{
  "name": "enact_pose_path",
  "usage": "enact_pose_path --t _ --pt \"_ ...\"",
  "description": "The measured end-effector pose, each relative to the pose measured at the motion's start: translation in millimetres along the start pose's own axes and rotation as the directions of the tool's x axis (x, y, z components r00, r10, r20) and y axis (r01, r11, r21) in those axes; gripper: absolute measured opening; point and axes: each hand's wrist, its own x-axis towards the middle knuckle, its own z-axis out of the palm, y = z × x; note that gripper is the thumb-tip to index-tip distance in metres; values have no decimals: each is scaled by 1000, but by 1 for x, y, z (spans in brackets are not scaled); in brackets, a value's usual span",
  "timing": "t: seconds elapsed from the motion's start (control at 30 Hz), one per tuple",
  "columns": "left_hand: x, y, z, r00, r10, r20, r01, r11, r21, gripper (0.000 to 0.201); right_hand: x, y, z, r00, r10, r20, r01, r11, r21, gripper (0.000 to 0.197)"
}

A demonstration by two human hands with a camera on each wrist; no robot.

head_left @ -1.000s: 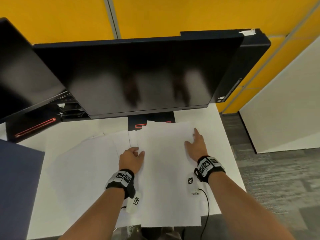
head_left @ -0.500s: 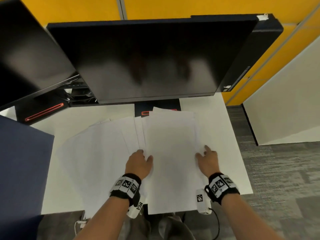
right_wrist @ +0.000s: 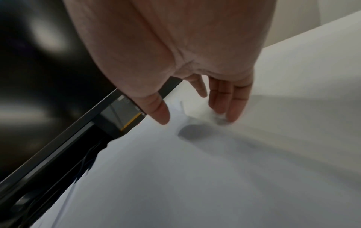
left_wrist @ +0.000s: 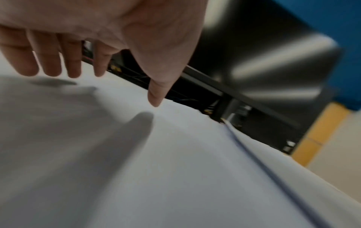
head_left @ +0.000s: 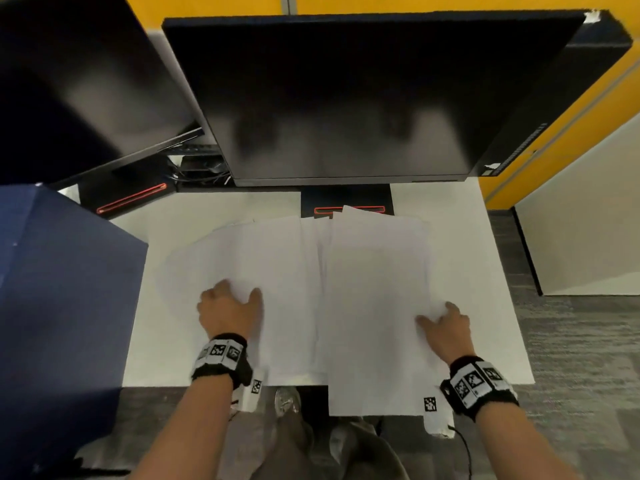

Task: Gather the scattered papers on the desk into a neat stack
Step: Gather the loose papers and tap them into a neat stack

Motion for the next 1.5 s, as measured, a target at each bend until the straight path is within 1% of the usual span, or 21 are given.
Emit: enact_pose_path --t 0.07,0.13,0.23,0.3,0.43,0.53,0.6,0.67,0.73,0.77,0.83,0.9,1.03,1.1,1.17,1.23,1.27,1.33,1.4,1.47,1.5 --pt "22 -14 -9 985 -172 -15 172 985 -8 97 15 -8 -8 999 -8 -42 11 996 85 87" --pt "37 -21 -9 960 -279 4 279 959 -42 113 27 -21 -12 996 -30 -78 42 987 152 85" --pt "55 -25 -11 928 -374 10 373 923 -96 124 40 -44 -9 995 -47 -91 66 974 216 84" --pt "59 -23 -11 917 -398 42 400 913 -84 122 44 -59 -2 995 -63 -78 78 973 217 87" --pt "48 -6 -1 960 -258 110 264 963 -47 100 43 -80 15 992 -116 -46 122 979 163 87" --pt "37 13 11 975 -133 178 168 966 -199 94 39 -87 25 989 -147 -10 147 982 121 85" --pt "36 19 9 975 -75 210 134 950 -282 80 38 -83 22 988 -152 -32 155 982 110 86" --pt "45 9 3 962 -90 259 178 923 -340 76 34 -73 12 992 -112 -62 117 988 96 87" --pt "55 -8 -2 934 -102 344 240 890 -388 87 27 -58 3 997 -62 -49 66 994 84 86" --pt "55 -13 -5 913 -79 401 252 881 -400 83 22 -52 2 998 -45 -32 47 997 67 85" --pt "44 -10 -7 879 7 476 217 884 -414 56 13 -43 7 999 -42 1 42 998 42 84" --pt "26 6 -11 887 85 454 144 883 -447 41 8 -41 18 998 -70 9 69 996 53 83" --pt "15 35 -54 934 243 263 -136 920 -367 39 9 -48 28 998 -35 -50 40 994 105 76" --pt "11 43 -97 925 335 177 -261 902 -344 36 7 -52 28 999 -2 -47 8 993 115 75" --pt "-2 52 -142 908 400 128 -330 868 -370 27 1 -60 27 996 -2 -92 7 999 47 80" --pt "-10 58 -173 886 440 143 -344 834 -432 18 -10 -74 26 973 -119 -199 105 991 -77 91" --pt "-12 61 -181 874 459 163 -343 818 -462 18 -17 -83 26 950 -234 -207 227 972 -61 96" --pt "-10 69 -182 862 476 174 -320 778 -540 20 -39 -107 22 886 -462 -35 453 849 272 94" --pt "-6 76 -162 862 475 176 -315 775 -548 21 -59 -122 22 784 -605 138 465 720 515 73" --pt "-5 80 -128 864 466 192 -305 786 -537 25 -65 -130 18 791 -579 196 292 640 711 55" --pt "-6 80 -108 866 453 210 -283 792 -541 29 -62 -126 17 817 -527 233 153 588 794 63"
